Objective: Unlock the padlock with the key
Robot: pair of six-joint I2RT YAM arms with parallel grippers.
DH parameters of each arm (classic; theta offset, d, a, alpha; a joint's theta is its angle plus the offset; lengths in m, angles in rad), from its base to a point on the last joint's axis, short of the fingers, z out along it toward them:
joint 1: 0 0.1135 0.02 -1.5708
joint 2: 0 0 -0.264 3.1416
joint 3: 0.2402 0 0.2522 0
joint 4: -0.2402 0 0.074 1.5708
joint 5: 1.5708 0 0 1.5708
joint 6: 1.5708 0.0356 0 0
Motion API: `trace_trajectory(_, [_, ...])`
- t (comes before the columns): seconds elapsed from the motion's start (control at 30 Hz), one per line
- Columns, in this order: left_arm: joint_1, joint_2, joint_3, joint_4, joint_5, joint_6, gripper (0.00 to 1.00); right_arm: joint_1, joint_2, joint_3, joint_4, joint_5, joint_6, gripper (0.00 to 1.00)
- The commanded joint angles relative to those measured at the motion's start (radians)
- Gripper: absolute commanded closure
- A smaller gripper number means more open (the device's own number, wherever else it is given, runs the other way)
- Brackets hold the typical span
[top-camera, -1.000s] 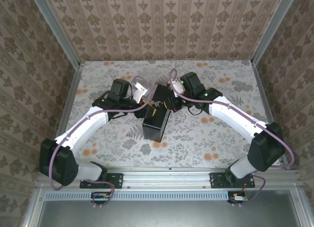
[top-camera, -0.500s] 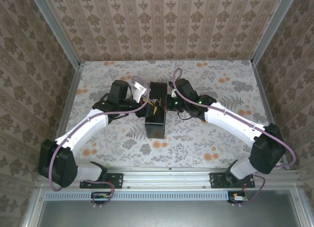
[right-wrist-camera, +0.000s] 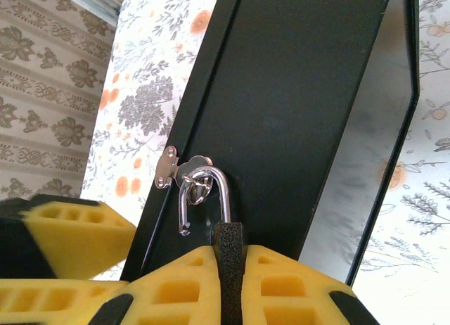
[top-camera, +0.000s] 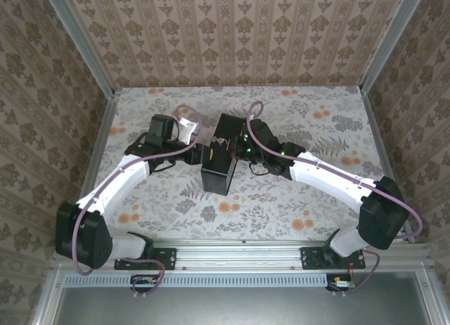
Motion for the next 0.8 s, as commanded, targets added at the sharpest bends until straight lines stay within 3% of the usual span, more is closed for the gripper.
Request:
trace_trajectory(0.0, [-0.051, 0.048, 0.026, -0.118, -0.088, 0.077, 0.58, 0.005, -0.002, 0.054, -0.151, 0.106, -0.018, 1.0])
trace_trajectory(0.23, [-0.118, 0.081, 0.006, 0.026, 0.001, -0.024, 0.62, 0.03, 0.029, 0.168, -0.284, 0.143, 0.06, 1.0])
trace_trajectory(0.43, [-0.153, 0.117, 0.024, 0.059, 0.002, -0.057, 0.64, 0.057, 0.014, 0.105, -0.262, 0.18, 0.159, 1.0])
trace_trajectory(0.77, [-0.181, 0.14, 0.012, 0.08, 0.015, -0.066, 0.67, 0.037, 0.023, -0.03, 0.06, 0.222, 0.198, 1.0])
